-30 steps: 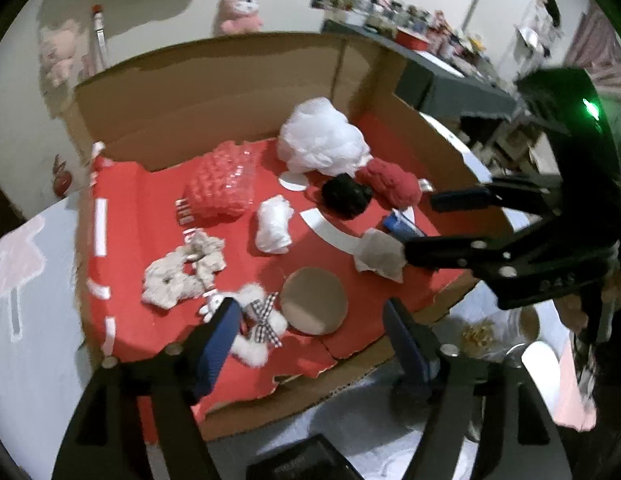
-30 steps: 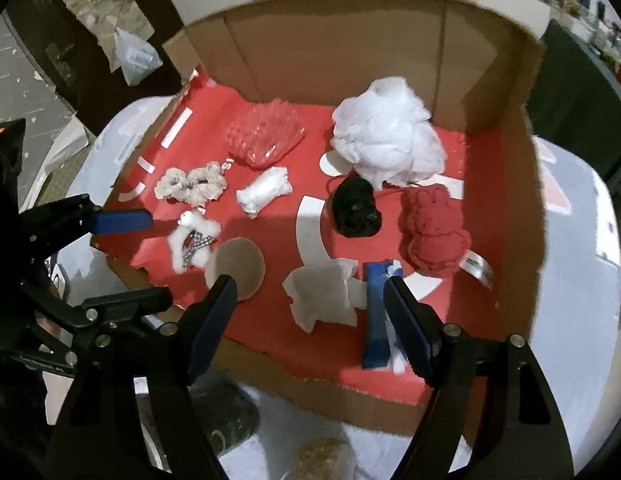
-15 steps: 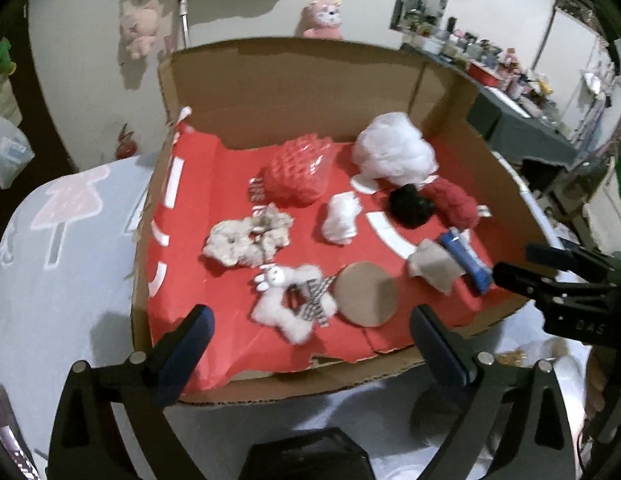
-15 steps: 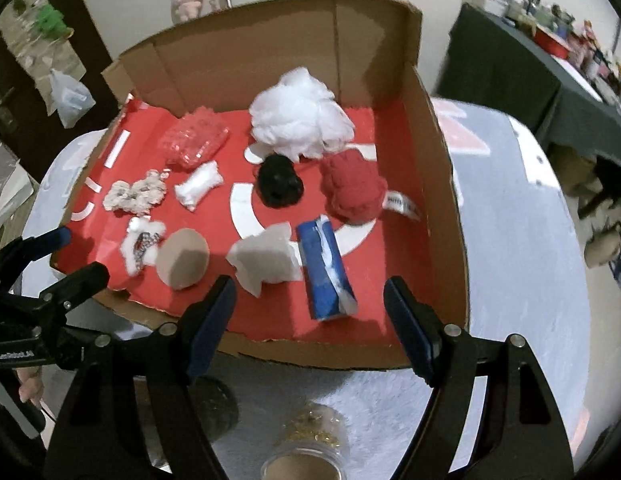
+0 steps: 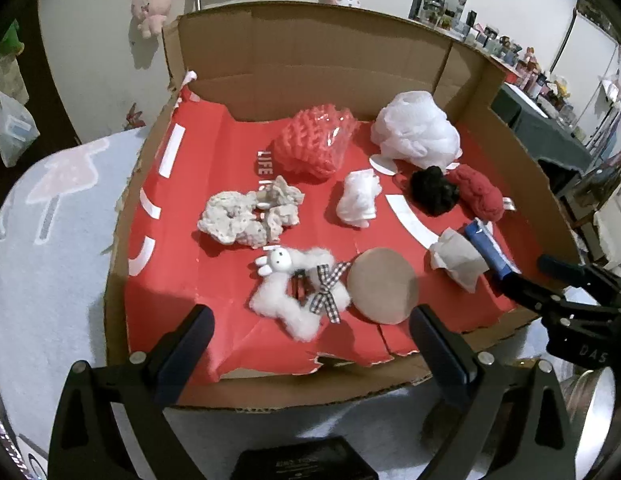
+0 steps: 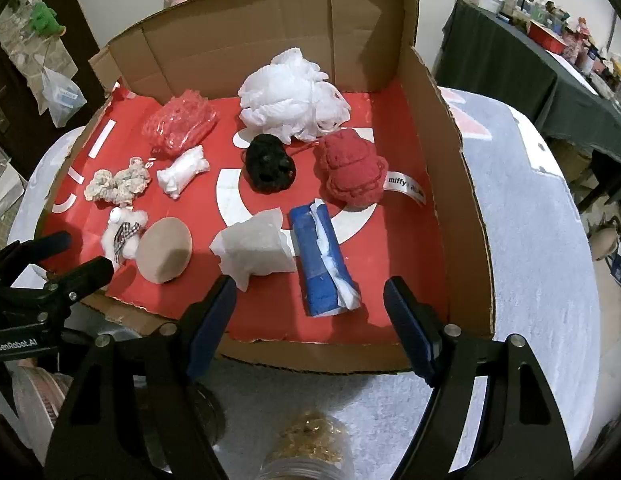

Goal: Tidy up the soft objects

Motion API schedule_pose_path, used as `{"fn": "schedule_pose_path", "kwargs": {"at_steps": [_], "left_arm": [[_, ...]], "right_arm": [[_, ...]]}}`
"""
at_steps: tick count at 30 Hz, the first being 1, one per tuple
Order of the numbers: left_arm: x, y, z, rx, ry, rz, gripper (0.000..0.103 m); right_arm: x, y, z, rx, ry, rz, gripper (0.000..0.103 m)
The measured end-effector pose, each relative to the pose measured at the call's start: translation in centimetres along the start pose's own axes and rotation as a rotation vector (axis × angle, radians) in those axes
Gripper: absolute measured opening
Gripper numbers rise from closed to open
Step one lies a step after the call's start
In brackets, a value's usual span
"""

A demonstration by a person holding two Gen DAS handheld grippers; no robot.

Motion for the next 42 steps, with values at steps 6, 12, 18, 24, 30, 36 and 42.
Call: {"fn": "schedule_pose_path", "kwargs": {"at_steps": [6,12,18,24,30,36,42], "left_arm": [[0.02,-0.16,0.47,0.009,0.022,0.015,0.1],[0.2,-0.07,0.46,0.01,0.008,0.004,0.1],[0.14,-0.07,0.48,0.013,0.012,0.006,0.1],[0.2,-0.08,0.52,0.016,0.01,0.005,0.1],[0.25,-0.14,0.57,0.014,0.015,0.002,0.1],[0.22,-0.13,0.53,0.011,0.022,0.002,0.1],[0.24,-0.18,0.48,0.009,0.023,0.001,0.1]], "right_arm": [[0.06,-0.01,-0.04,-0.008,-0.015,-0.003,0.076],[0.0,-0.03,-0.05,-0.012,-0.017,-0.008,0.076],[-0.01,-0.1,-0.07,-0.012,-0.019,-0.008,0.076],[-0.04,-0.2,-0.1,-0.02,-0.02,-0.01,0.076],[-0.16,-0.26,-0.14,-0.025,-0.02,-0.007,0.076],[-0.2,-0.3,-0.19,-0.027,-0.019,-0.008,0.076],[-0.23,-0.36,-0.2,-0.026,-0.019,-0.008,0.076]]}}
Point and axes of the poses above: each gripper's, at about its wrist camera, not at the fingertips, and z roughly the way its jaws point, x to its left, y to its top, the point moved 4 cm from there along z, roughly the way its jaws point, and after that the axes turned 5 degrees about x, right-handed, at the moved point
